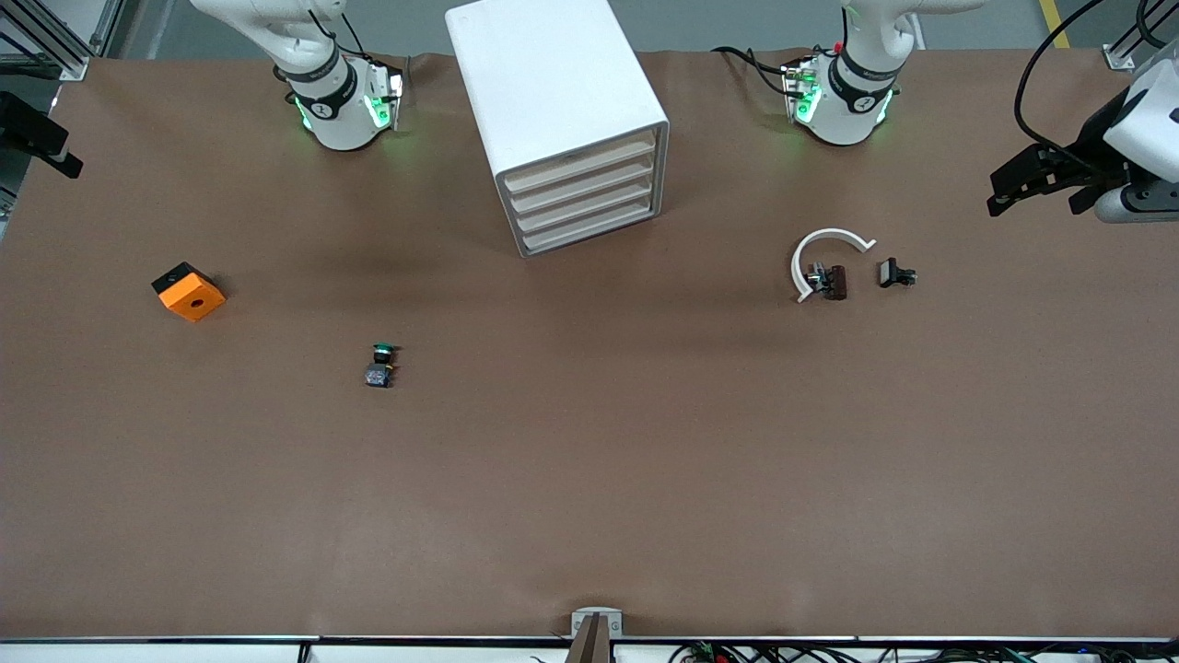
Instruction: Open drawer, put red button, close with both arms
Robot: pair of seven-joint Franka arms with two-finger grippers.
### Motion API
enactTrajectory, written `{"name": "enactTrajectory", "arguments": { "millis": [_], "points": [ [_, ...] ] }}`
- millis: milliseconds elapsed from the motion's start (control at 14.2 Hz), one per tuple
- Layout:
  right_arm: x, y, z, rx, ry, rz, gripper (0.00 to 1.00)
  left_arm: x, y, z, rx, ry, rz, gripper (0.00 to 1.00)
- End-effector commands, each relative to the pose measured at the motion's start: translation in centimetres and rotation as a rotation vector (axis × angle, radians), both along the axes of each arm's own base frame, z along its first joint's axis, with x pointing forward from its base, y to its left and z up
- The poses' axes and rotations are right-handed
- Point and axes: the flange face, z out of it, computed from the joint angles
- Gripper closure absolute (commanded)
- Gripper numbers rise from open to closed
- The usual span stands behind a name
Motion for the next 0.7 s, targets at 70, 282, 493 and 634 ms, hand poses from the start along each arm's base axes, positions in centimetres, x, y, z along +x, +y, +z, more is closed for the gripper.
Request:
{"name": "enactTrajectory", "arguments": {
  "millis": [70,282,493,634],
  "points": [
    [-0.67,0.22,0.19,0.013,-0.01,-0.003,0.0,0.05,0.15,0.67,0.018,0.002,-0.044,0.0],
    [-0.68,0.29,0.18,0.013,-0.009,0.0,0.0,-0.05,0.0,0.81,0.019,0.006,-0.05,0.0],
    [-0.68,0.29,0.25,0.013,-0.01,0.0,0.0,-0.05,-0.01,0.88,0.019,0.005,-0.049,0.0],
    [-0.68,0.3,0.18,0.013,-0.009,0.0,0.0,-0.05,-0.01,0.88,0.019,0.005,-0.049,0.0]
  ]
}}
